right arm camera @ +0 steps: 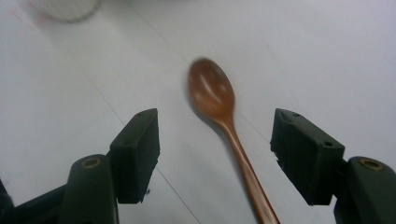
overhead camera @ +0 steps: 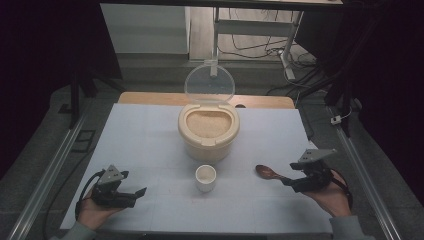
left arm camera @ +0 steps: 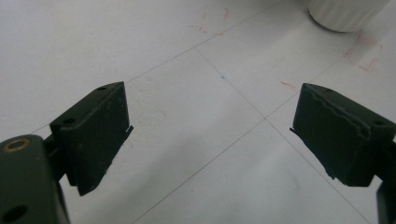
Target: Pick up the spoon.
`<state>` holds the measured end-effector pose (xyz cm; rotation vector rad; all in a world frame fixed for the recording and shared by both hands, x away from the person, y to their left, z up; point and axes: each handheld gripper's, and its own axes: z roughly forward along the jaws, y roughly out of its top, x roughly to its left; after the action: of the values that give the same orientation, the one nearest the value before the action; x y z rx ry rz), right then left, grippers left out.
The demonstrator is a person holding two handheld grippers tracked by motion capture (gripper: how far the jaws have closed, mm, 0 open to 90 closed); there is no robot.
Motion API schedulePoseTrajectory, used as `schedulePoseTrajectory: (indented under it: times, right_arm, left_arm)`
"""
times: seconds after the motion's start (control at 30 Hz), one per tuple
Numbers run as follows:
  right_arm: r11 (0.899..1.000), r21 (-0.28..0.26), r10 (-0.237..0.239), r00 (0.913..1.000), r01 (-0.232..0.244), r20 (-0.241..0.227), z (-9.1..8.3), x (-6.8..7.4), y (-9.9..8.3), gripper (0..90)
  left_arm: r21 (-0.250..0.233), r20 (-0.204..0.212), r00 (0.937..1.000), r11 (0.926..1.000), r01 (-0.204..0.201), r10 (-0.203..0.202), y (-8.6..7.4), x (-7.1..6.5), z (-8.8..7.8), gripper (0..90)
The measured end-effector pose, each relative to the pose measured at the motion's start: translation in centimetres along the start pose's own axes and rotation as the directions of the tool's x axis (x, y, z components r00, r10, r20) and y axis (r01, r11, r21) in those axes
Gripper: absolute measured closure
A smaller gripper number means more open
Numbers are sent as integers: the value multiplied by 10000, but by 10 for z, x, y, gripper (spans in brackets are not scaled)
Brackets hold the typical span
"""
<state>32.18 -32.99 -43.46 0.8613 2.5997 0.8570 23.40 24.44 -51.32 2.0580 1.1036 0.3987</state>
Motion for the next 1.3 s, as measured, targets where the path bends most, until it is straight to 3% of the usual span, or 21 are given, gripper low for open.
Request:
schedulePoseTrajectory:
  times: [0.17, 0.47, 0.77, 0.97, 1.1, 1.3]
  right_arm:
    - [9962, 871, 56, 9999, -63, 88, 4, -15, -4, 333]
    - [9863, 1635, 197, 9998, -206, 75, 9, -31, -11, 345]
    - [9755, 2197, 161, 9999, -150, -31, 16, -37, -15, 364]
    - [9623, 2718, -79, 9998, 125, -179, 28, -36, -16, 399]
    - [9483, 3154, -280, 9993, 342, -243, 39, -36, -16, 420]
    - [9276, 3673, -518, 9973, 677, -530, 52, -39, -13, 524]
  left_arm:
    - [32, 14, 10000, 10000, 1, -1, 0, 0, 1, 110]
    - [82, 23, 10000, 10000, -8, 8, 0, 0, 2, 110]
    - [151, 37, 10000, 9999, -14, 14, 0, 0, 3, 110]
    - [224, 51, 10000, 9997, -65, 64, -1, -1, 5, 110]
    - [282, 82, 9999, 9996, -94, 91, -1, -1, 6, 110]
    - [311, 96, 9999, 9994, -128, 125, -1, -2, 6, 110]
